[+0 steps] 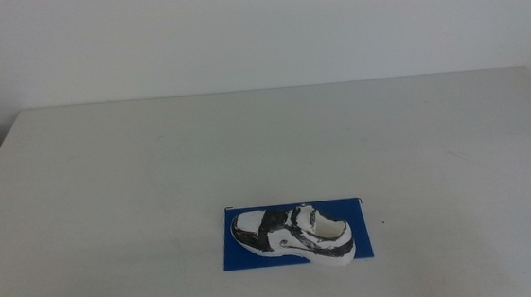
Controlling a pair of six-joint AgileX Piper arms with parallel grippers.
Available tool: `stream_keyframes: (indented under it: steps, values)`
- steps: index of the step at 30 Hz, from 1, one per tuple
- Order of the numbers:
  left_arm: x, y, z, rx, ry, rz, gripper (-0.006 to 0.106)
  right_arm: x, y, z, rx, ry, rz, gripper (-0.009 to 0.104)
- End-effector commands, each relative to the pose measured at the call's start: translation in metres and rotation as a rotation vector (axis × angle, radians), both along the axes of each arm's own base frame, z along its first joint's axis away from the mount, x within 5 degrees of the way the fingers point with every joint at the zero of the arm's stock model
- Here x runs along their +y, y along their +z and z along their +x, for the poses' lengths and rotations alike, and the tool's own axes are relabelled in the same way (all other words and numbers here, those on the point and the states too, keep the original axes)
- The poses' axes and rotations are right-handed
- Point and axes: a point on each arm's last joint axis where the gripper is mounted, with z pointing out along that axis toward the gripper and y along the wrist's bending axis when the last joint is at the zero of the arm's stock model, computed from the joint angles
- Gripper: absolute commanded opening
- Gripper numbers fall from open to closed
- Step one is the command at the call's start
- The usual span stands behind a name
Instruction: Use one arm to grab the shoe from the table and place it on the mat.
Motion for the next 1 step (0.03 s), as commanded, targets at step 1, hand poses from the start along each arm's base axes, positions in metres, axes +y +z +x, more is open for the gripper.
stream_keyframes:
  steps: [1]
  values:
    - [-0.0003,0.0076,-0.0024,-0.102,-0.002,-0.012,0.079,-0.0005,0.0115,-0.0015,-0.108,-0.007,-0.025,0.066]
